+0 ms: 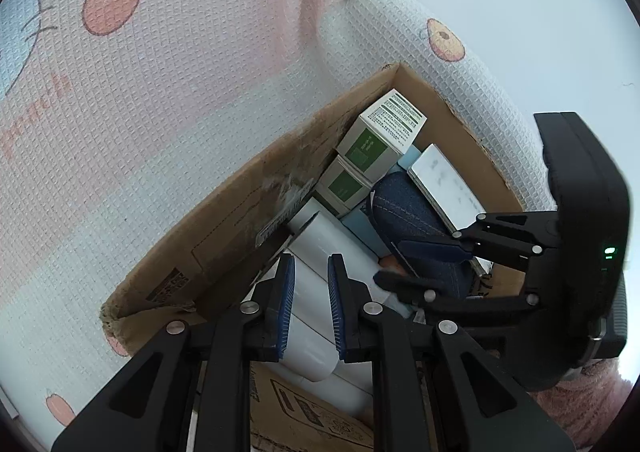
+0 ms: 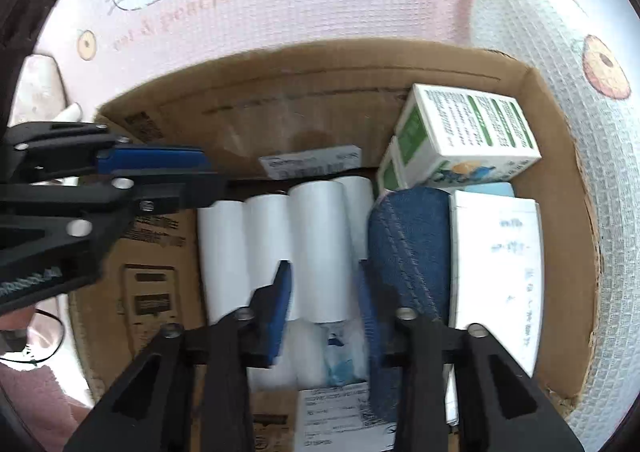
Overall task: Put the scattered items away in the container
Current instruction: 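Withdraw both open grippers from the box back toward the remaining tubes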
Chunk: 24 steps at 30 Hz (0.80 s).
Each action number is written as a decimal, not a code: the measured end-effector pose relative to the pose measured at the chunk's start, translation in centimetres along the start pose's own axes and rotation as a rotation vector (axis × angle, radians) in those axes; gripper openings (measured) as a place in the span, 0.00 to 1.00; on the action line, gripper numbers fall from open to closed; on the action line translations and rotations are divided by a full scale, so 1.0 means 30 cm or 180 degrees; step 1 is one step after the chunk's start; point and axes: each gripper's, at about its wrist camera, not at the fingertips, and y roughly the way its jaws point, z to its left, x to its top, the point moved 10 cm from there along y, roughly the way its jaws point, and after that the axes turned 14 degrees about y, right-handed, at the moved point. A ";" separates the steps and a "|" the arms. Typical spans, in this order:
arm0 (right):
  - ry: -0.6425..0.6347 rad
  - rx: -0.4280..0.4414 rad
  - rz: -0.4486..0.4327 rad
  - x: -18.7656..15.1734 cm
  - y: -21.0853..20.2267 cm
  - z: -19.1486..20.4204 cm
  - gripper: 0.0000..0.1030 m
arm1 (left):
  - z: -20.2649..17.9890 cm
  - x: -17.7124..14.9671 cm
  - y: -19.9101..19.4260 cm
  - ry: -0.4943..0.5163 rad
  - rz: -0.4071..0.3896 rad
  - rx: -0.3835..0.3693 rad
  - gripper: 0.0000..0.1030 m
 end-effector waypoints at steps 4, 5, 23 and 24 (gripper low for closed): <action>-0.0007 0.0008 0.0115 -0.008 0.048 0.030 0.22 | 0.002 0.003 0.008 0.0006 0.0005 0.0034 0.18; -0.0032 0.0005 0.0134 -0.010 0.059 0.045 0.22 | 0.002 0.003 0.009 0.0016 0.0005 0.0042 0.18; 0.0065 -0.0209 -0.0215 0.021 -0.100 0.144 0.22 | -0.024 -0.008 -0.095 0.0170 -0.0242 0.0414 0.39; 0.0083 -0.0226 -0.0260 0.006 -0.126 0.163 0.22 | -0.023 -0.012 -0.105 0.0144 -0.0270 0.0431 0.41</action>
